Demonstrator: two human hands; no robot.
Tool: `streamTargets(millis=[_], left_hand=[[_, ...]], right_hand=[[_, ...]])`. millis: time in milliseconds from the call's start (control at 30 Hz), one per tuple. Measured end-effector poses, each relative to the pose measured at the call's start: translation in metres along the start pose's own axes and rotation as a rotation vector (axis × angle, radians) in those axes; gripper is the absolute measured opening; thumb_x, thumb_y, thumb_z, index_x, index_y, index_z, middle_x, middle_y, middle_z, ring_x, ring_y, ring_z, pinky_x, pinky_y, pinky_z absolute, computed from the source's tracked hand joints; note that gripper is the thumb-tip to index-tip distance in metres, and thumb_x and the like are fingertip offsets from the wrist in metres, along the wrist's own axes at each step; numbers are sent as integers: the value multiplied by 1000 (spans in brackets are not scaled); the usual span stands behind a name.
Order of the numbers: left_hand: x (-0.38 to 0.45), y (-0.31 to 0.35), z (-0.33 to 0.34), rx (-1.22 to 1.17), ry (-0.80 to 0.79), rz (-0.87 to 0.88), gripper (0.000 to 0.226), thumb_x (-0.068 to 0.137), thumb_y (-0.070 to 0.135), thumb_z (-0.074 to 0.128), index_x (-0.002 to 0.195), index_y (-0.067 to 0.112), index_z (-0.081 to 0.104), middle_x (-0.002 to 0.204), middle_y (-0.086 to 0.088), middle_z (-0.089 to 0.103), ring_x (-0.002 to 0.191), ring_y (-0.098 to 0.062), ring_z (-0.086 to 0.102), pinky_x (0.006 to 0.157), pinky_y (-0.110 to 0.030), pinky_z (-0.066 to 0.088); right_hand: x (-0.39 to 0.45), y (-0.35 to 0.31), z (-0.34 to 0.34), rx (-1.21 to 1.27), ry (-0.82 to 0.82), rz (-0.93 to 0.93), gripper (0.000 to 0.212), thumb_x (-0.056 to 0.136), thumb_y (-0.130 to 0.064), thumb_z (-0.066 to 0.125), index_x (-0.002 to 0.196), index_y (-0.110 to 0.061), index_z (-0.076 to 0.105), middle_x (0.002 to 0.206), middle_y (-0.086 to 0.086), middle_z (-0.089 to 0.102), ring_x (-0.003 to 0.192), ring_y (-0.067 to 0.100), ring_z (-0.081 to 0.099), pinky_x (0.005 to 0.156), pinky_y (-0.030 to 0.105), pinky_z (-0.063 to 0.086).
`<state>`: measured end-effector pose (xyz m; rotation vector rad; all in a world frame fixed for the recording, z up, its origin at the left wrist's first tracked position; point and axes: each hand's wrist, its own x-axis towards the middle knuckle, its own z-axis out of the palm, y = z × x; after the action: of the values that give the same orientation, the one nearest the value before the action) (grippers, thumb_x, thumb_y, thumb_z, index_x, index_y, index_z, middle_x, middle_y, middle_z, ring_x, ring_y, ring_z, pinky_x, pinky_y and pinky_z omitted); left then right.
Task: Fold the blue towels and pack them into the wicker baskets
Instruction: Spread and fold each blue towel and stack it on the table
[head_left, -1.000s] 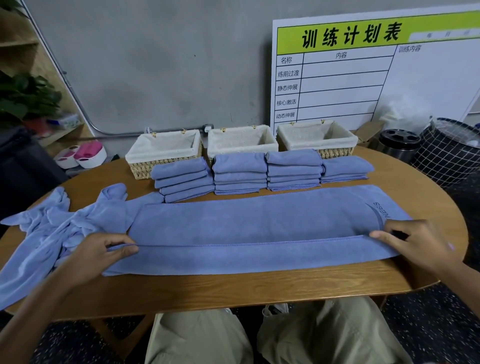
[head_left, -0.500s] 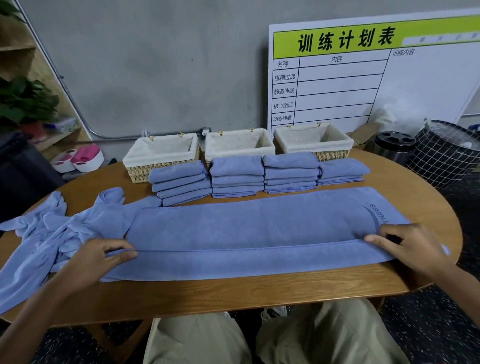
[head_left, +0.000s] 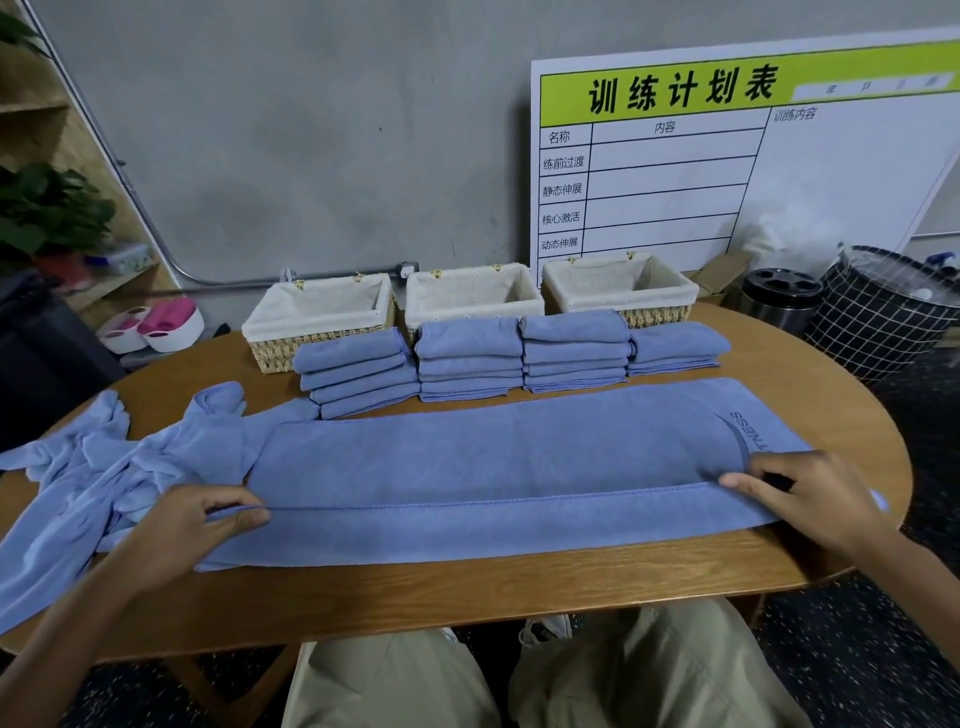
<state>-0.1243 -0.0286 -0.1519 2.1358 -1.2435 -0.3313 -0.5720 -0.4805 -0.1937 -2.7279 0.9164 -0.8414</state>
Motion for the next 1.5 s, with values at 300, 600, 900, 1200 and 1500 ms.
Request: streamTargets(millis=[300,600,900,1200,1500], left_hand=[[0,1,-3,18,-16,-64,14,83,27,68,87,38,77,83,9,76,79,-3,69,74,-20,50],[5,0,-4,-6,62,-57,14,82,23,70,82,34,78,81,9,76,79,-1,69,73,-14,50],[70,1,-17,81,232,-27,22,91,12,69,76,26,78,81,17,74,77,3,65,66,-9,45],[119,-26,7,471,370,-66,19,93,22,71,87,40,67,89,13,66,82,-14,62,67,-35,46],[112,3,110,429,128,-7,68,92,72,17,135,38,58,141,13,50,125,-15,53,102,-40,46]], right_hand=[[0,3,-1,-15,-15,16,72,71,-96,30,55,-30,58,49,-9,52,48,6,52,48,32,42],[15,8,-16,24,35,-26,63,79,-87,34,50,-33,48,47,-7,49,60,10,57,45,28,33],[119,22,-7,53,22,-38,57,82,-84,40,55,-35,50,46,-5,45,46,8,47,47,40,43],[164,38,43,-233,-67,4,58,87,-80,32,70,-30,54,78,-5,53,78,20,51,70,39,40],[107,0,99,-142,31,57,24,98,-43,53,104,-25,68,108,3,60,98,34,60,73,45,49]])
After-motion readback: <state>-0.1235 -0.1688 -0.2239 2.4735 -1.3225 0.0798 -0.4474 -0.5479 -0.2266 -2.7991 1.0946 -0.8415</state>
